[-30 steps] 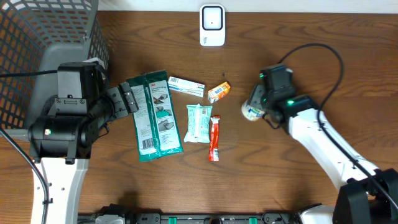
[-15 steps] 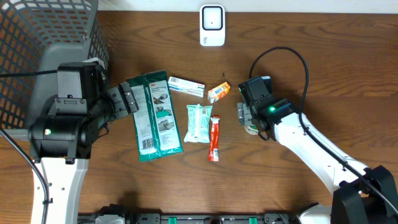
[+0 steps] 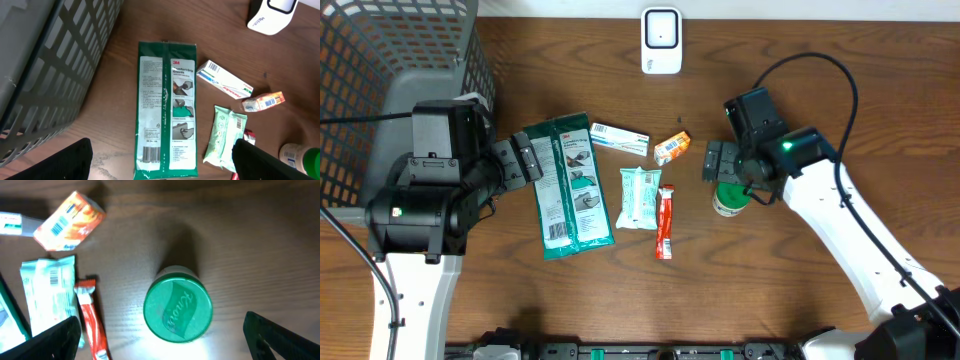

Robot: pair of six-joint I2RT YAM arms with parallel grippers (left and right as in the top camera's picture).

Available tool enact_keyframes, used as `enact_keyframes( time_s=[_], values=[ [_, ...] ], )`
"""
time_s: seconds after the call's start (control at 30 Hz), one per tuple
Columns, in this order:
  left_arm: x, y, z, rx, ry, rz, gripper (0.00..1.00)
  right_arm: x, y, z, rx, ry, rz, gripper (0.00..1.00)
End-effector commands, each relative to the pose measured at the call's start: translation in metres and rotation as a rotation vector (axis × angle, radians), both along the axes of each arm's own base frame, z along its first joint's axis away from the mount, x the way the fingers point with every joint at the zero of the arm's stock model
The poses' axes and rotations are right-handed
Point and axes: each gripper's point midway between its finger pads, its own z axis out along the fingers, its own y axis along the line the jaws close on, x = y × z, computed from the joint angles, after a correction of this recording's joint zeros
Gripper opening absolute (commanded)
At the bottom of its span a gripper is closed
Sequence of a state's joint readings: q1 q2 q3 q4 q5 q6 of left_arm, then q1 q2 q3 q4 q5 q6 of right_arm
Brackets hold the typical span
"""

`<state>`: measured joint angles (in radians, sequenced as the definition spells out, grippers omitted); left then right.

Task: Scan the item barcode

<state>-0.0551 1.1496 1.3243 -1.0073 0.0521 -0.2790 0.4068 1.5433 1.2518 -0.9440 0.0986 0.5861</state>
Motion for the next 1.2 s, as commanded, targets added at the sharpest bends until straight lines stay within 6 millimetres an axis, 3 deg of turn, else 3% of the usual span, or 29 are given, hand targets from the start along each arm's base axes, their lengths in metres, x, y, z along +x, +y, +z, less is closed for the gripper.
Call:
enact_keyframes(
  time_s=[0.0,0.13,0.23,0.53,0.63,0.93,1.17],
  values=[
    [0.001,0.002,0.003,0.021,-0.007,-0.007,0.9,-0.017,-0.004,-0.032,0.048,0.071,-0.17,0.99],
    [0.001,0.002,0.003,0.021,-0.006,-0.007,0.9,-0.04,-0.004,-0.074,0.159,0.151,-0.466,0.99],
    [0.001,0.002,0.003,0.021,-0.006,-0.007,0.9,-0.049,-0.001,-0.088,0.23,0.191,-0.635,0.99],
    [0.001,0.002,0.003,0.021,-0.007,-0.007,0.9,-0.035,0.001,-0.086,0.253,0.13,-0.619,0.89],
    [0.001,0.002,0.003,0.021,-0.006,-0.007,0.9,-0.022,-0.001,-0.082,0.262,0.071,-0.629,0.8],
    [0.001,0.002,0.003,0.021,-0.007,-0.007,0.9,0.003,-0.003,-0.073,0.318,-0.039,-0.717,0.81],
    [0.001,0.002,0.003,0.021,-0.006,-0.007,0.9,0.006,-0.007,-0.071,0.289,-0.064,-0.7,0.75]
  ],
)
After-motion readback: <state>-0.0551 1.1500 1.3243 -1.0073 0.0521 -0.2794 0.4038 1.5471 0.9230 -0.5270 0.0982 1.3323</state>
